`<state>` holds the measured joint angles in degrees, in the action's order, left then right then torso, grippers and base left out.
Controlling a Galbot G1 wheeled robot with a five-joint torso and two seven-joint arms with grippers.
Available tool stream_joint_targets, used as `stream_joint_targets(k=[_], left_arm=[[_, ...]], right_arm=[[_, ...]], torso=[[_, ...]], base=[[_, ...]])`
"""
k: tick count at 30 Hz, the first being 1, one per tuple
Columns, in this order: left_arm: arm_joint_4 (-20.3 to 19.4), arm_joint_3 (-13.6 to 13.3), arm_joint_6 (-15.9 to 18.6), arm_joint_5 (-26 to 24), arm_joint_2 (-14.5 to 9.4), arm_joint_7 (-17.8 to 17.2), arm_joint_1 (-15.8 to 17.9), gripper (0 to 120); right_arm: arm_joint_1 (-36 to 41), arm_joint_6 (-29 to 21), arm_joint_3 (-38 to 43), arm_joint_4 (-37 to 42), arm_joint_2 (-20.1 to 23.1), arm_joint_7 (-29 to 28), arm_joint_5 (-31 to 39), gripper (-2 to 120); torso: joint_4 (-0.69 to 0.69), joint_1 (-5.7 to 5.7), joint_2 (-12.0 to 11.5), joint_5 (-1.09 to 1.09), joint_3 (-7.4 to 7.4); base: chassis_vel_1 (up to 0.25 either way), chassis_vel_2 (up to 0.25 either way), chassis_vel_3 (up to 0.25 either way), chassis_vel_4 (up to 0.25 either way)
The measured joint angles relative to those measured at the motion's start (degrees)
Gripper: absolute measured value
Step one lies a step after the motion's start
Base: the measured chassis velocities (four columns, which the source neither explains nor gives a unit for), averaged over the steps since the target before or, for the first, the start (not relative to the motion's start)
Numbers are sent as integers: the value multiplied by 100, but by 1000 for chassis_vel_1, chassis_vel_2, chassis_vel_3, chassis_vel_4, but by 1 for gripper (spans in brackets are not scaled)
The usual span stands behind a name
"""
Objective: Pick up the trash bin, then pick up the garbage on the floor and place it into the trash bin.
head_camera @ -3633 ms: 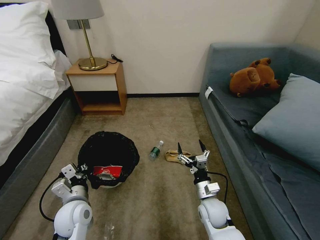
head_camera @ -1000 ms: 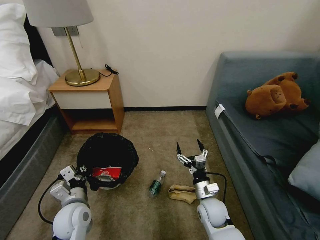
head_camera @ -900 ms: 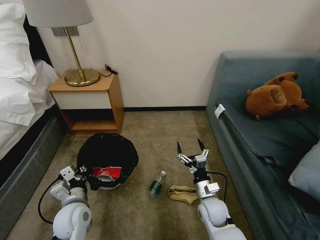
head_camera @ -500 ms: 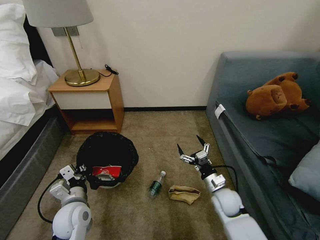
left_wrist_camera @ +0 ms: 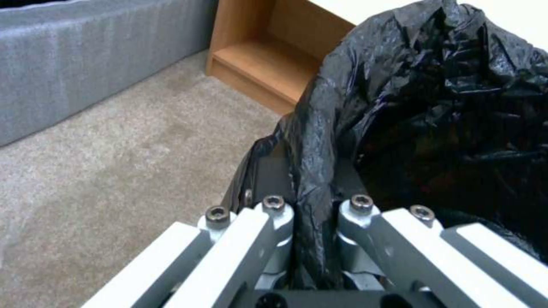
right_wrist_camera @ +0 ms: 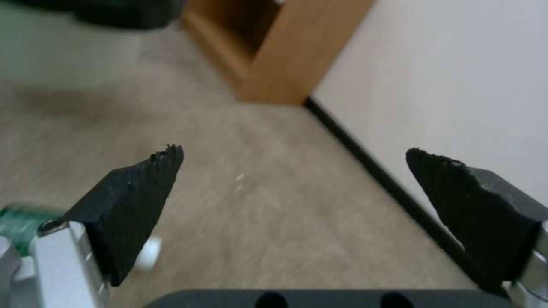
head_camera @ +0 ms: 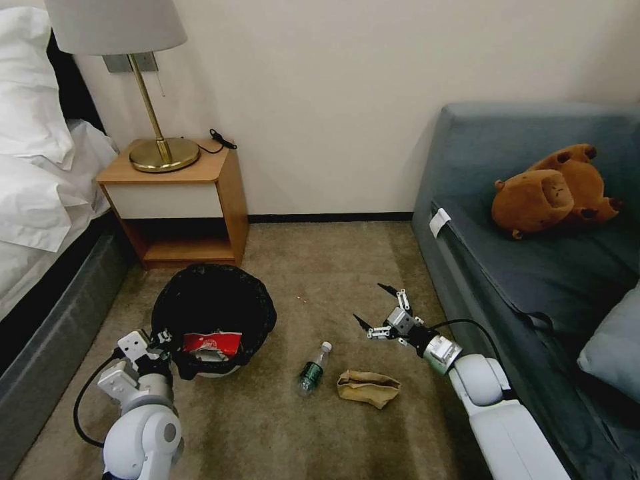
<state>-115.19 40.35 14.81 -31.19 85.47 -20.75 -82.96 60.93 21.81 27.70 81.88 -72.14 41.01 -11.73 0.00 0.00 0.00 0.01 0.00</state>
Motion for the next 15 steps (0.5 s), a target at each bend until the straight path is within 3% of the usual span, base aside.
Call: stream_joint_targets(k=[9,15], left_arm=[[37,32,0,1,-31,-1,14,4],[47,45,-2,0,-45,-2,16,4]], right_arm=[[-329,444,361,-861,89,1289,-681,100],[-477,521,389,-1440,194,1534,-739,100]], torso=[[0,0,0,0,0],[0,0,0,0,0]], base=[[0,0,0,0],[0,0,0,0]])
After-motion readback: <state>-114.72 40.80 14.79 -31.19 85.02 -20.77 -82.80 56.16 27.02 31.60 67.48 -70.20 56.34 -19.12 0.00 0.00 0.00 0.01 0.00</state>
